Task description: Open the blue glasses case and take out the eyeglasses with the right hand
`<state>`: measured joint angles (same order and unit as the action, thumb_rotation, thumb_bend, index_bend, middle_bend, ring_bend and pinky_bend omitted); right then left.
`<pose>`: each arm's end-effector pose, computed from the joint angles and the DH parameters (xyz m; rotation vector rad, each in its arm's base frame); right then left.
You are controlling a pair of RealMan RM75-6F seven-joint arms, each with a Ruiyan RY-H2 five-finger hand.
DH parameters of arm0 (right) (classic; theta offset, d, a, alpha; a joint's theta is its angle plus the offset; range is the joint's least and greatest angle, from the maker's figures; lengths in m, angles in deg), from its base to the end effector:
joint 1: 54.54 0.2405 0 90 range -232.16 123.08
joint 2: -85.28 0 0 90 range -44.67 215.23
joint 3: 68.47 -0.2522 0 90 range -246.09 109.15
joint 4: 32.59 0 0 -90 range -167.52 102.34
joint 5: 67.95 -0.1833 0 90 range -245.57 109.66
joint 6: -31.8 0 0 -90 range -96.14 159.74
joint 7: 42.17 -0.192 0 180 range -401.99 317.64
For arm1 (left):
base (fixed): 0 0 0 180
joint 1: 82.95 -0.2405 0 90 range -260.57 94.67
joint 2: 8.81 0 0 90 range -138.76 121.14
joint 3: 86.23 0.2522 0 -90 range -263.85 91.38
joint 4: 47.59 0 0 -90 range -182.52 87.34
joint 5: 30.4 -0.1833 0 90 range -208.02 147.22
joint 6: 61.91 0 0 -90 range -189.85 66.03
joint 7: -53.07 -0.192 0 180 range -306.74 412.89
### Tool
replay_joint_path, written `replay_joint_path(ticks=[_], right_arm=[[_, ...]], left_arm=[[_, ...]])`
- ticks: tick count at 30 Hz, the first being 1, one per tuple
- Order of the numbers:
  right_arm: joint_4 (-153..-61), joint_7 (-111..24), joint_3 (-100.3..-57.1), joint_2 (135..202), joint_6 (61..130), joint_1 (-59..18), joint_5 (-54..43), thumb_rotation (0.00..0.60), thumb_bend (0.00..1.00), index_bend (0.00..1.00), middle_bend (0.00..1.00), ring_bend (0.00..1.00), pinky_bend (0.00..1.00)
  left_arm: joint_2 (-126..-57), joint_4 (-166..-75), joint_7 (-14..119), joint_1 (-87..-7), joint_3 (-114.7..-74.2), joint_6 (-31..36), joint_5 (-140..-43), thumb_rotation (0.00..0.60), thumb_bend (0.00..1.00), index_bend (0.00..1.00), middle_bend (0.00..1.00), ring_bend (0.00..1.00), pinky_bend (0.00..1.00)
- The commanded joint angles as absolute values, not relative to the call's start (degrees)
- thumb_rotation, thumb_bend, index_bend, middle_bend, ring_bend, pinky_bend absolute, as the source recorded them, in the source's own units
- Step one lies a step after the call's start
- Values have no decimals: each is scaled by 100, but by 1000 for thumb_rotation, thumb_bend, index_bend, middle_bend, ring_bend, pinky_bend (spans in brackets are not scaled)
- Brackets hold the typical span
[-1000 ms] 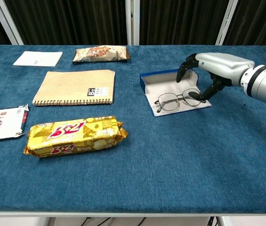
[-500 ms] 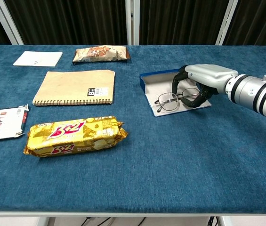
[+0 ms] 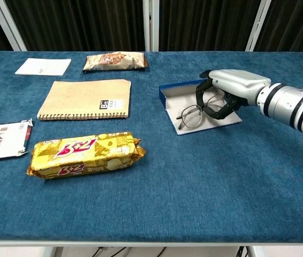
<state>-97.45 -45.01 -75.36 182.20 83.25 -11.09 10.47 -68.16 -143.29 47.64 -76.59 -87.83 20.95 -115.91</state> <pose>-0.1510 -0.3874 -0.0488 1.9528 -1.0081 0.9975 -0.2915 0.2294 0.1922 -1.4642 -0.8397 -0.7964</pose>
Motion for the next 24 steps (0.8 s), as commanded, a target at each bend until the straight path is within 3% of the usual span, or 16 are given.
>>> replay_joint_path(ticks=[1, 6, 14, 16, 21, 24], right_arm=[[-10174, -4905, -7330, 17910, 8740, -1166, 1662, 600, 470, 708, 366, 34, 0], [-10607, -5085, -7160, 17739, 8729, -930, 2238, 600, 453, 712, 362, 35, 0], [-10720, -4544, -7051, 17936, 8134, -432, 2531, 600, 410, 660, 309, 22, 0], [-10741, -4455, -7035, 17952, 8013, -381, 2500, 600, 403, 587, 276, 5, 0], [-10920, -4197, -7012, 17819, 7897, -393, 2345, 600, 394, 131, 111, 0, 0], [-11123, -4073, -7040, 17626, 8095, -538, 2240, 600, 394, 31, 70, 0, 0]], left_arm=[[-6815, -14331, 4761, -7658, -8783, 2094, -11590, 600, 579, 660, 637, 453, 441], [-6815, -14339, 4754, -7666, -8780, 2109, -11595, 600, 579, 660, 637, 453, 441], [-6814, -14326, 4777, -7665, -8783, 2103, -11588, 600, 580, 660, 637, 453, 441], [-6813, -14325, 4782, -7664, -8783, 2101, -11588, 600, 579, 660, 637, 453, 441], [-6811, -14324, 4792, -7661, -8783, 2097, -11592, 600, 579, 660, 637, 453, 441], [-6811, -14323, 4795, -7662, -8782, 2099, -11594, 600, 579, 660, 637, 453, 440]])
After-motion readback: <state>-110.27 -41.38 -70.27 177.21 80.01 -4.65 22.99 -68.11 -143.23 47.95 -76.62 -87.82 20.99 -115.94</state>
